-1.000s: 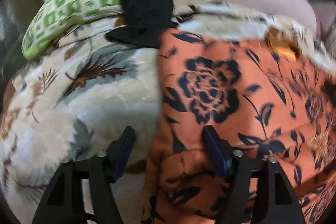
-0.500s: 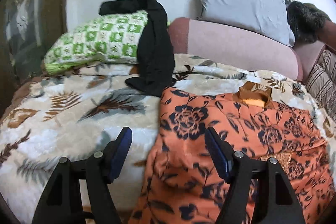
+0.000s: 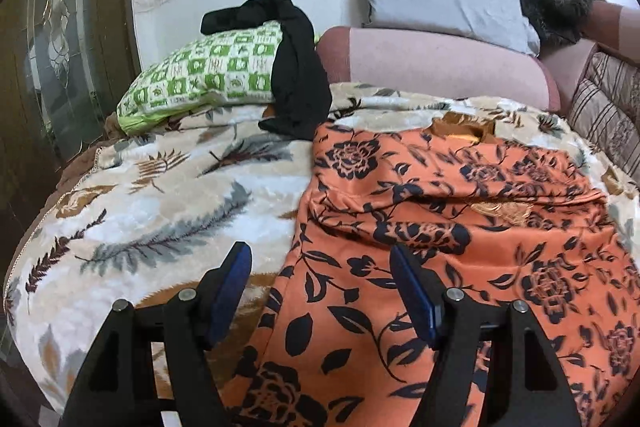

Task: Fold small clothes
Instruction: 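Smooth the folded blouse flat with both grippers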

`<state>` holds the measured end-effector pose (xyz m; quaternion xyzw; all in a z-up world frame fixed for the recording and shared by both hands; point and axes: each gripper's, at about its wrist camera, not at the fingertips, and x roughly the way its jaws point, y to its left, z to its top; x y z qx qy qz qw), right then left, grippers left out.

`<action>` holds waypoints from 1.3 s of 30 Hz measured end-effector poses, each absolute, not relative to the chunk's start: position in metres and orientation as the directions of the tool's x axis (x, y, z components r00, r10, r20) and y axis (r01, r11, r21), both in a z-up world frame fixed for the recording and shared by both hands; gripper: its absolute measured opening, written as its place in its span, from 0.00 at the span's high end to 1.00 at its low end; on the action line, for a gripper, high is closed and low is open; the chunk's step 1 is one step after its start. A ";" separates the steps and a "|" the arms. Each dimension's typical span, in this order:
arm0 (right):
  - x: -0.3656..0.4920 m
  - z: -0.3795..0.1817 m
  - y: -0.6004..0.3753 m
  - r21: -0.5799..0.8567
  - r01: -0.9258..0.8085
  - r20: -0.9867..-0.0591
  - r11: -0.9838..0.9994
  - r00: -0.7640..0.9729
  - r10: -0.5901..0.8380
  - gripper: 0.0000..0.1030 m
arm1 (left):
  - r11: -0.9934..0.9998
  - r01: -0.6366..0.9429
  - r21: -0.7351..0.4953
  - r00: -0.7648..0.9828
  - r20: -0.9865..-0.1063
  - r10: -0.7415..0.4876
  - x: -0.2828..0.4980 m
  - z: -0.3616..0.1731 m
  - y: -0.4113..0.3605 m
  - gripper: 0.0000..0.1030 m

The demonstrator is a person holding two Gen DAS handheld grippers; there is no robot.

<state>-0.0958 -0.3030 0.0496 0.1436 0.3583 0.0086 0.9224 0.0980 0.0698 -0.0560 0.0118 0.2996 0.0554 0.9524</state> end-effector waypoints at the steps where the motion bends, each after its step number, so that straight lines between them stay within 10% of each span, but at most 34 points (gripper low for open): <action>1: -0.095 0.047 -0.302 0.281 0.078 -0.656 0.956 0.743 0.133 0.27 | 0.995 -0.091 0.032 0.821 -0.563 0.093 0.093 -0.047 0.072 0.30; 13: -0.068 0.028 -0.358 0.365 0.102 -0.594 0.925 0.791 0.148 0.26 | 0.996 0.015 -0.088 0.851 -0.522 -0.059 -0.017 0.054 0.084 0.22; 32: -0.024 -0.102 -0.410 0.512 0.117 -0.804 0.851 0.416 0.426 0.26 | 0.975 -0.153 -0.159 0.508 -0.859 -0.060 -0.007 -0.095 0.110 0.23; 35: -0.020 -0.117 -0.407 0.501 0.148 -0.825 0.853 0.378 0.419 0.26 | 0.979 -0.132 -0.153 0.516 -0.854 -0.064 -0.009 -0.094 0.108 0.26; 39: -0.016 -0.124 -0.397 0.468 0.145 -0.847 0.872 0.354 0.396 0.26 | 0.976 -0.129 -0.177 0.490 -0.867 -0.092 -0.007 -0.102 0.113 0.57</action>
